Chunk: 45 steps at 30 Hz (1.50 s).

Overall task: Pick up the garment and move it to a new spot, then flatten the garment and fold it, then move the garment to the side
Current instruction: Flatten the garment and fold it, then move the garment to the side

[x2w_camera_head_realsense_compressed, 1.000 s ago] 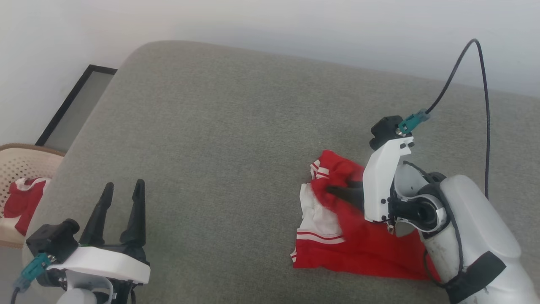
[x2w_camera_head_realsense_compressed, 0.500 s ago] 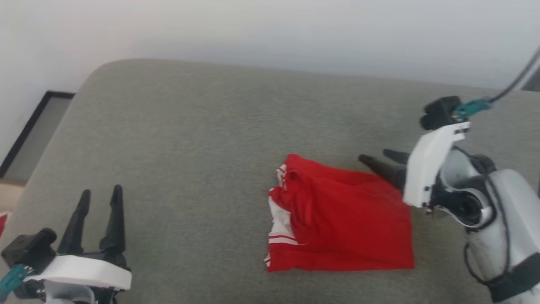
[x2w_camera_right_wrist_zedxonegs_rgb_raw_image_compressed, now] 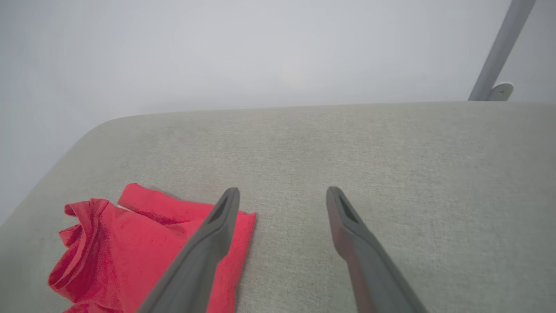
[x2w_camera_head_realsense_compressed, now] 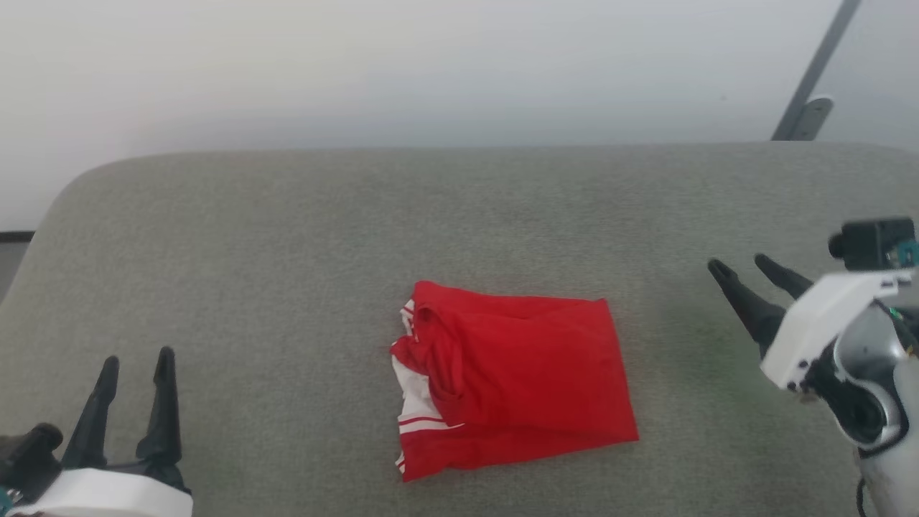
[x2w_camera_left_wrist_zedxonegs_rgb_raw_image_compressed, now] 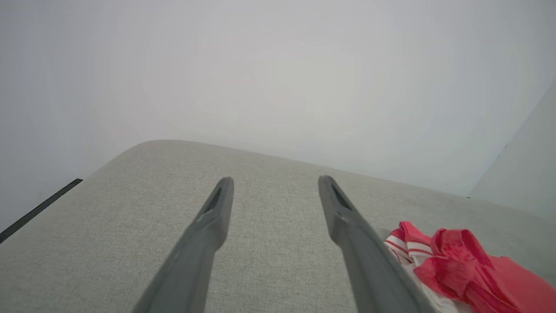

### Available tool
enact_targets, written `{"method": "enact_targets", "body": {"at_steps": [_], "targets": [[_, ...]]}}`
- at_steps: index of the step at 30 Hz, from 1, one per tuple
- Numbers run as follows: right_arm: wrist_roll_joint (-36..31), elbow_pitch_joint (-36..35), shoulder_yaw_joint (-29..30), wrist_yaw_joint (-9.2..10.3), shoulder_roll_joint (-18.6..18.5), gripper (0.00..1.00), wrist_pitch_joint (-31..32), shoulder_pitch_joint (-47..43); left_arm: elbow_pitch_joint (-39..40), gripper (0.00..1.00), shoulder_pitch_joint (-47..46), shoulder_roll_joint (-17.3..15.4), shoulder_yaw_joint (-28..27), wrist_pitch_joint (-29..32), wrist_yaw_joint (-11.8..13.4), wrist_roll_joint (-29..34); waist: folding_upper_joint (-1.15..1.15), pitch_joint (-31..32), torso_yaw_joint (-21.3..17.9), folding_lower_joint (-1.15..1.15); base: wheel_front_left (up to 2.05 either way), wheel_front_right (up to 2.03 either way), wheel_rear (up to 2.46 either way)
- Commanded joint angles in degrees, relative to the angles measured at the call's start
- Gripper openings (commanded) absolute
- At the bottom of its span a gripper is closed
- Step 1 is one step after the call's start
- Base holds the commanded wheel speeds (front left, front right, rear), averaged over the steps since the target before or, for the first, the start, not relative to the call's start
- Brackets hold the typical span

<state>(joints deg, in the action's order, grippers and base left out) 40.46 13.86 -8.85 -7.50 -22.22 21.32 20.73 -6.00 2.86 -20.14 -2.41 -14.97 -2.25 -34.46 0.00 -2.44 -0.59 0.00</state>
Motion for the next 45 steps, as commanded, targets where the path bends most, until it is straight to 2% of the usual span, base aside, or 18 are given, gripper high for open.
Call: {"method": "enact_targets", "body": {"at_steps": [1,5,14,21,28,37,45], "targets": [[-0.62,0.59,0.56,0.03,-0.02,1.0,-1.94,-1.52,0.03,1.0,1.03,-0.42,-0.51,-0.18,0.16,-0.1,0.0,0.91,-1.27,0.0,0.0,0.0,0.0],[-3.0,0.98,1.03,0.03,-0.62,1.0,-6.06,-3.12,-0.09,1.0,2.05,-0.52,-0.68,-0.19,-0.17,-0.1,0.0,1.68,-2.31,0.0,0.0,0.0,0.0],[-9.49,2.13,1.33,0.03,-1.63,1.0,-21.36,-7.88,-2.5,1.0,4.01,-0.64,-0.63,-0.23,-1.18,-0.06,0.0,3.32,-3.76,0.0,0.0,0.0,0.0],[-12.06,2.91,2.86,0.03,-0.65,1.0,-27.63,-10.42,-3.7,1.0,4.83,-0.69,-1.83,-0.26,-1.65,-0.06,0.0,4.14,-4.07,0.0,0.0,0.0,0.0],[-13.28,2.55,4.29,0.03,0.54,1.0,-29.6,-11.96,-3.57,1.0,5.24,-0.08,-3.16,-0.27,-2.1,0.38,0.0,4.52,-4.21,0.0,0.0,0.0,0.0],[-13.92,1.7,4.91,0.03,1.54,1.0,-29.03,-12.83,-3.51,1.0,4.87,0.39,-3.6,-0.28,-2.62,1.14,0.0,4.48,-4.21,0.0,0.0,0.0,0.0],[-13.74,1.18,4.56,0.03,2.02,1.0,-27.78,-13.53,-3.4,1.0,4.39,0.74,-3.29,-0.27,-2.54,0.96,0.0,4.19,-2.68,0.0,0.0,0.0,0.0]]}}
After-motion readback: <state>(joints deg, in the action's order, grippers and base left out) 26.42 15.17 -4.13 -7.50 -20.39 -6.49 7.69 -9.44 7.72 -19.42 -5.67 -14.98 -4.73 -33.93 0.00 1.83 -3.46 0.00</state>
